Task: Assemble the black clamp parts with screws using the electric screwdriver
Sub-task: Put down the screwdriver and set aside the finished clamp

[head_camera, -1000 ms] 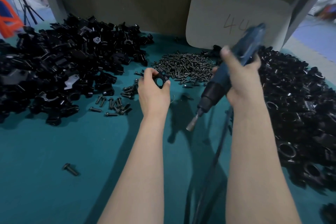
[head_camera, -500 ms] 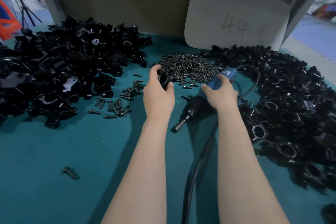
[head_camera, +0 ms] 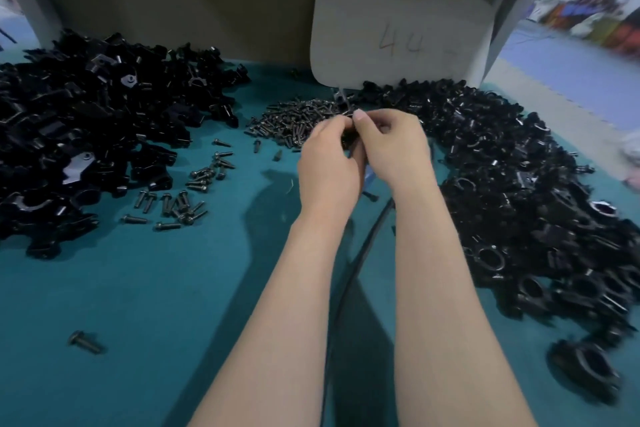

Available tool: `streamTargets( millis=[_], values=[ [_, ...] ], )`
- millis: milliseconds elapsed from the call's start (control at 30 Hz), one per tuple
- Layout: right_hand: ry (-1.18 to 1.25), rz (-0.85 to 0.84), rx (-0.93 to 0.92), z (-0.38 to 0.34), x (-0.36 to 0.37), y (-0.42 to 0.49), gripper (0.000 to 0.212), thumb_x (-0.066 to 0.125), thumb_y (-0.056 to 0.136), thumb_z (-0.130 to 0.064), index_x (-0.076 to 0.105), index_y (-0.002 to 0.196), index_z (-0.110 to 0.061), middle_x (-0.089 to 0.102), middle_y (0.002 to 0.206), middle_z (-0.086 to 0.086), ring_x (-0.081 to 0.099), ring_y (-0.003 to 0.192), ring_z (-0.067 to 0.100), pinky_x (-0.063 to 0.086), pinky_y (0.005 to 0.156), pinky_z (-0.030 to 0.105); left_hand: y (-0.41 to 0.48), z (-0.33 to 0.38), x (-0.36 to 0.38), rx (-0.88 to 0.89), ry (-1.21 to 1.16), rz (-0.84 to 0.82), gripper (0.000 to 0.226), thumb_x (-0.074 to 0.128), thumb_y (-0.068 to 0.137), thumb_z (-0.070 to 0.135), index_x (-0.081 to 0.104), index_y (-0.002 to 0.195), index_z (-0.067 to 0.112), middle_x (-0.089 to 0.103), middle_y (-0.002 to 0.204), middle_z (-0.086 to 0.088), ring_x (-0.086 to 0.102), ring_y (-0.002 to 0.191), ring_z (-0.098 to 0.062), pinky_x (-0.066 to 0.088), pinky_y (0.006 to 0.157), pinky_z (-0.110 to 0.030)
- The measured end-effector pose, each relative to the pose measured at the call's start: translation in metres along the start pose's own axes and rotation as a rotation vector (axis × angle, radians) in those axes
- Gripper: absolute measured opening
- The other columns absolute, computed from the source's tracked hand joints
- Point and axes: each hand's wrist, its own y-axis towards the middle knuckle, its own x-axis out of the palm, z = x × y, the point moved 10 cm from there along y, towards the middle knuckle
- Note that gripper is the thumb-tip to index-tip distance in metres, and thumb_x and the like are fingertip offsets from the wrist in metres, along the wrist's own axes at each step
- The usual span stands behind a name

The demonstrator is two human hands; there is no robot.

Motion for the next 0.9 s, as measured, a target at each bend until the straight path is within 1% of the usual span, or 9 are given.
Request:
streamTargets(
  millis=[100, 167, 233, 300, 367, 467, 600, 767, 900],
  values=[
    [-0.07, 0.232, 0.048, 0.023, -0.058, -0.011, 0.031, 0.05, 0.097, -0.035, 0.07, 0.109, -0.015, 0.07, 0.106, 0.003, 0.061, 0.102, 0.02, 0.036, 0.074, 0.02, -0.009, 0.036, 0.051, 0.105, 0.025, -0.175, 0.021, 0.056, 0.094, 0.016, 0.067, 0.11, 0.008, 0.05, 0.138, -0.01, 0.049, 0.123, -0.022, 0.034, 0.093, -0.019],
    [-0.086, 0.372, 0.099, 0.042, -0.098, -0.022, 0.032, 0.048, 0.097, -0.035, 0.069, 0.111, -0.015, 0.069, 0.108, 0.004, 0.06, 0.103, 0.021, 0.037, 0.077, 0.022, -0.018, 0.061, 0.082, 0.173, -0.002, -0.272, 0.022, 0.057, 0.095, 0.015, 0.068, 0.112, 0.008, 0.043, 0.144, -0.009, 0.046, 0.126, -0.02, 0.03, 0.095, -0.014],
    [-0.074, 0.498, 0.159, 0.062, -0.134, -0.032, 0.031, 0.049, 0.097, -0.032, 0.065, 0.116, -0.013, 0.067, 0.112, 0.004, 0.058, 0.106, 0.02, 0.035, 0.08, 0.021, -0.03, 0.084, 0.115, 0.248, -0.037, -0.358, 0.021, 0.057, 0.094, 0.012, 0.068, 0.111, 0.008, 0.05, 0.137, -0.008, 0.05, 0.121, -0.021, 0.036, 0.098, -0.024],
    [-0.091, 0.581, 0.233, 0.083, -0.162, -0.039, 0.031, 0.05, 0.096, -0.023, 0.055, 0.125, -0.012, 0.059, 0.122, 0.007, 0.053, 0.11, 0.021, 0.032, 0.083, 0.019, -0.045, 0.096, 0.148, 0.279, -0.033, -0.46, 0.021, 0.055, 0.092, 0.01, 0.067, 0.111, 0.012, 0.06, 0.123, -0.006, 0.057, 0.108, -0.024, 0.045, 0.09, -0.033],
    [-0.129, 0.586, 0.281, 0.1, -0.176, -0.044, 0.033, 0.049, 0.095, -0.012, 0.05, 0.128, -0.013, 0.053, 0.129, 0.009, 0.05, 0.105, 0.018, 0.026, 0.072, 0.012, -0.058, 0.094, 0.182, 0.247, 0.033, -0.59, 0.028, 0.052, 0.093, 0.009, 0.059, 0.119, 0.017, 0.063, 0.116, -0.007, 0.059, 0.097, -0.026, 0.048, 0.083, -0.038],
    [-0.164, 0.539, 0.328, 0.121, -0.179, -0.049, 0.032, 0.046, 0.094, -0.008, 0.055, 0.124, -0.016, 0.049, 0.132, 0.008, 0.047, 0.101, 0.014, 0.02, 0.07, 0.008, -0.077, 0.087, 0.215, 0.177, 0.008, -0.756, 0.038, 0.043, 0.099, 0.012, 0.048, 0.137, 0.011, 0.058, 0.13, -0.016, 0.053, 0.119, -0.035, 0.037, 0.106, -0.049],
    [-0.156, 0.513, 0.356, 0.131, -0.177, -0.046, 0.03, 0.047, 0.094, -0.014, 0.062, 0.119, -0.017, 0.052, 0.131, 0.005, 0.05, 0.104, 0.013, 0.023, 0.071, 0.009, -0.073, 0.081, 0.22, 0.204, 0.092, -0.734, 0.052, 0.047, 0.095, 0.007, 0.04, 0.144, 0.022, 0.049, 0.144, -0.001, 0.036, 0.137, -0.023, 0.005, 0.121, -0.047],
    [-0.07, 0.592, 0.243, 0.106, -0.166, -0.041, 0.023, 0.05, 0.094, -0.015, 0.061, 0.113, -0.018, 0.049, 0.125, 0.004, 0.042, 0.092, 0.007, 0.023, 0.069, 0.004, -0.054, 0.07, 0.189, 0.085, -0.218, -0.574, 0.043, 0.053, 0.093, 0.008, 0.052, 0.134, 0.022, 0.056, 0.134, 0.002, 0.05, 0.124, -0.014, 0.04, 0.102, -0.027],
    [0.069, 0.545, 0.123, 0.074, -0.13, -0.027, 0.021, 0.049, 0.093, -0.012, 0.063, 0.109, -0.017, 0.057, 0.115, 0.0, 0.05, 0.097, 0.007, 0.027, 0.073, 0.006, -0.029, 0.045, 0.147, -0.109, -0.426, -0.372, 0.025, 0.05, 0.094, -0.001, 0.061, 0.111, 0.013, 0.065, 0.11, -0.005, 0.061, 0.108, -0.02, 0.049, 0.099, -0.036]
  ],
)
